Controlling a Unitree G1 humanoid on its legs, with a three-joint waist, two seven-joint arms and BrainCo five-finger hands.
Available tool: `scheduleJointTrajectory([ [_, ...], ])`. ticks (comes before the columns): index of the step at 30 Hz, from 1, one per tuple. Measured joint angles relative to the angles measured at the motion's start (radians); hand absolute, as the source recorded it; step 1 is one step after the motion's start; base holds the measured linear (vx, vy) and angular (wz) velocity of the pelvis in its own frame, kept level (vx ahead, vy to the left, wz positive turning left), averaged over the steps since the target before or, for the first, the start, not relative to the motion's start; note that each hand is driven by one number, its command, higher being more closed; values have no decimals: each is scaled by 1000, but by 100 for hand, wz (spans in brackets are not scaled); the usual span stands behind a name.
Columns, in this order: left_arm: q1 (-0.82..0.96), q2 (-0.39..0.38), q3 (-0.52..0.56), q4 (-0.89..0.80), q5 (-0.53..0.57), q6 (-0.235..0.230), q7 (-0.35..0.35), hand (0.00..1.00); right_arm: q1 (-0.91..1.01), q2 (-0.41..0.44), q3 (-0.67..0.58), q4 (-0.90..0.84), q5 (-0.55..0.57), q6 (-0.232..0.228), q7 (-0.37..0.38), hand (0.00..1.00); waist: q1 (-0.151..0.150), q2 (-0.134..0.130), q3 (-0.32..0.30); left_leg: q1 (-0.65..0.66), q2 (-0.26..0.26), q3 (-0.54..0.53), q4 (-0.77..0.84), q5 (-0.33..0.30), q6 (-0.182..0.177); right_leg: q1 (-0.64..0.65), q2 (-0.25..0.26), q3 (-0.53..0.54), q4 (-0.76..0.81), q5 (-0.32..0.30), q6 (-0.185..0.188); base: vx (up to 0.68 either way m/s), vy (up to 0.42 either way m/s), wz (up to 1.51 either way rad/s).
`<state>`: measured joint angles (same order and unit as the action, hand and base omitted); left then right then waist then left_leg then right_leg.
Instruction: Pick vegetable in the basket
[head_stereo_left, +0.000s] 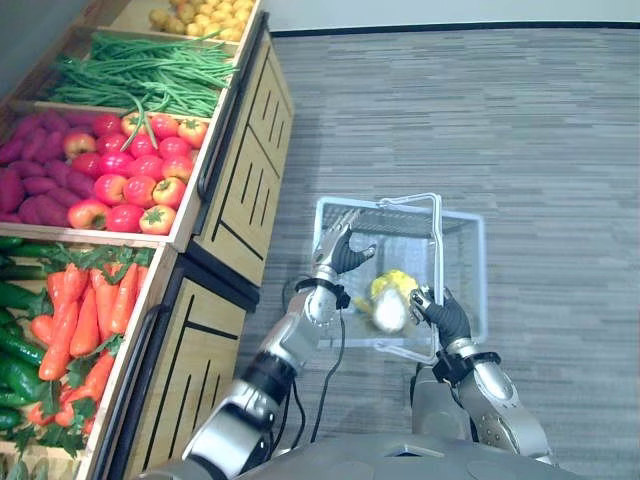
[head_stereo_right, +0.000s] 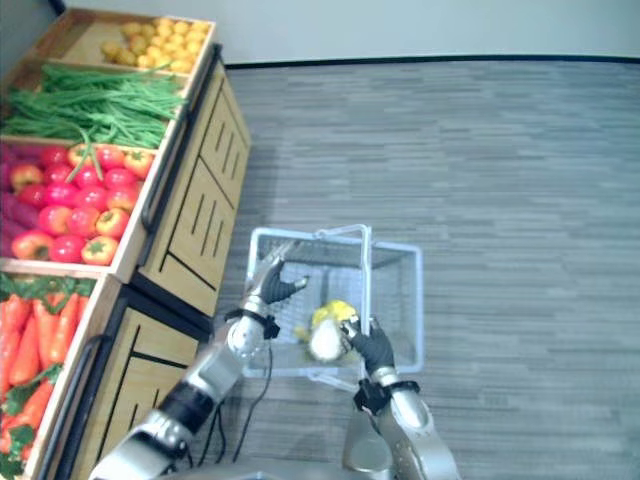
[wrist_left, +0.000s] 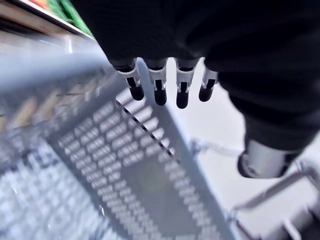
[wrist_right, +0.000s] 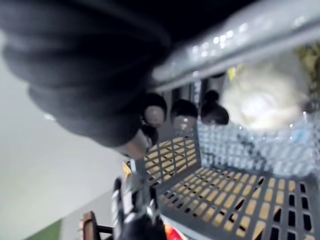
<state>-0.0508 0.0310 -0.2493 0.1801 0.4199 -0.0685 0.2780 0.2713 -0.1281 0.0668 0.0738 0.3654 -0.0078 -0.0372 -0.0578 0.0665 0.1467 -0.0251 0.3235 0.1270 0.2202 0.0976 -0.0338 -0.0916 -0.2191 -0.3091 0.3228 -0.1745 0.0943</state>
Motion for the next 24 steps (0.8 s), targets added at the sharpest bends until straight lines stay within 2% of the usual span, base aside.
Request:
scheduleJointTrajectory([
  [1,31,-1,38,-26,-27,-2,-6,0,7,1,-54,30,-20,0,-21,100,9,-8,6,-22,12,136,68,-26,7,66,-14,-51,-33,-2,-4,190,-67,178],
  [2,80,0,80,-91,-62,-4,-16,0,7,1,-145,73,-65,0,-56,100,25,7,4,-51,2,329,180,-119,1,144,-21,-129,-75,-4,-7,218,-54,167],
  [3,99,1,95,-124,-77,-7,-20,0,4,1,-183,88,-83,0,-70,100,26,14,1,-66,-12,393,205,-152,8,165,-25,-158,-85,-4,-7,185,42,181],
  [5,157,-1,144,-233,-109,-34,-43,0,-24,3,-330,159,-116,0,-124,100,43,25,-4,-98,-84,595,160,-207,40,214,-33,-264,-106,-5,-5,126,122,169],
  [6,167,-1,155,-251,-122,-37,-48,0,-36,2,-370,182,-118,0,-136,100,47,26,-5,-95,-92,627,133,-213,53,223,-32,-287,-109,-5,-4,130,146,166],
  [7,177,-3,181,-271,-127,-37,-56,0,-62,4,-442,228,-125,0,-166,100,50,29,-7,-90,-117,646,85,-226,85,243,-30,-334,-113,-4,4,152,155,149],
  [9,196,-1,236,-276,-136,-34,-56,0,-88,13,-524,314,-125,3,-200,100,59,5,-3,-69,-171,601,31,-222,98,286,-43,-380,-103,6,26,171,136,126],
  [10,214,-1,268,-276,-136,-24,-53,0,-98,29,-581,345,-126,12,-214,100,63,-10,-7,-38,-205,561,-4,-220,97,304,-79,-409,-18,8,29,213,108,104],
  [11,222,4,285,-276,-132,-21,-51,0,-91,40,-618,365,-136,15,-227,100,58,-17,-5,-9,-223,516,-25,-220,96,301,-118,-423,99,27,38,243,102,128],
  [12,226,15,298,-275,-130,-19,-50,0,-82,43,-639,393,-142,16,-236,100,49,-22,-5,15,-233,473,-45,-220,96,273,-160,-406,242,80,29,344,62,131],
  [13,225,38,320,-275,-114,-16,-37,0,-78,45,-653,441,-145,17,-241,100,44,-19,-11,38,-235,428,-69,-220,96,201,-205,-334,438,126,5,241,17,106],
  [14,225,41,334,-274,-112,-11,-29,0,-79,46,-657,465,-145,17,-240,100,40,-24,-10,47,-234,410,-79,-219,96,152,-210,-282,521,100,-4,314,-44,97],
  [15,225,61,369,-271,-109,7,-19,0,-93,47,-661,500,-146,18,-241,100,33,-29,-12,56,-224,376,-93,-219,94,50,-191,-182,627,45,1,175,-64,85],
  [16,225,76,394,-268,-75,25,-6,0,-99,47,-672,535,-147,19,-241,100,23,-32,-11,67,-216,338,-104,-212,84,-19,-153,-106,645,12,10,215,-83,92],
  [17,225,81,401,-264,-65,30,1,0,-98,47,-681,552,-150,19,-241,100,18,-33,-10,76,-214,318,-113,-208,77,-42,-137,-82,629,0,9,253,-151,123],
  [18,220,95,399,-230,-23,43,12,0,-72,48,-688,592,-152,20,-242,100,6,-39,-14,91,-213,250,-134,-201,58,-84,-99,-24,499,-15,17,249,-184,112],
  [20,200,101,389,-193,3,47,12,0,-65,49,-690,623,-151,20,-242,100,-7,-40,-15,87,-209,194,-135,-208,46,-94,-61,41,353,-19,14,167,-189,110],
  [21,176,110,371,-159,17,53,12,0,-52,52,-692,642,-149,21,-242,100,-13,-41,-17,74,-207,150,-135,-210,30,-93,-33,104,225,-16,19,136,-318,143],
  [22,135,138,335,-126,44,60,12,0,-26,76,-720,665,-148,20,-243,100,-15,-67,-26,59,-214,95,-137,-210,-5,-74,-1,219,2,28,14,135,-343,138],
  [23,123,157,321,-125,49,60,12,0,-20,94,-736,674,-144,19,-244,100,-15,-94,-35,55,-228,79,-143,-210,-27,-69,-8,261,-75,67,0,205,-441,127],
  [24,103,166,306,-108,73,59,13,0,-23,104,-748,701,-142,16,-244,100,-20,-112,-30,59,-233,65,-156,-194,-62,-64,-16,275,-98,102,36,251,-346,76],
])
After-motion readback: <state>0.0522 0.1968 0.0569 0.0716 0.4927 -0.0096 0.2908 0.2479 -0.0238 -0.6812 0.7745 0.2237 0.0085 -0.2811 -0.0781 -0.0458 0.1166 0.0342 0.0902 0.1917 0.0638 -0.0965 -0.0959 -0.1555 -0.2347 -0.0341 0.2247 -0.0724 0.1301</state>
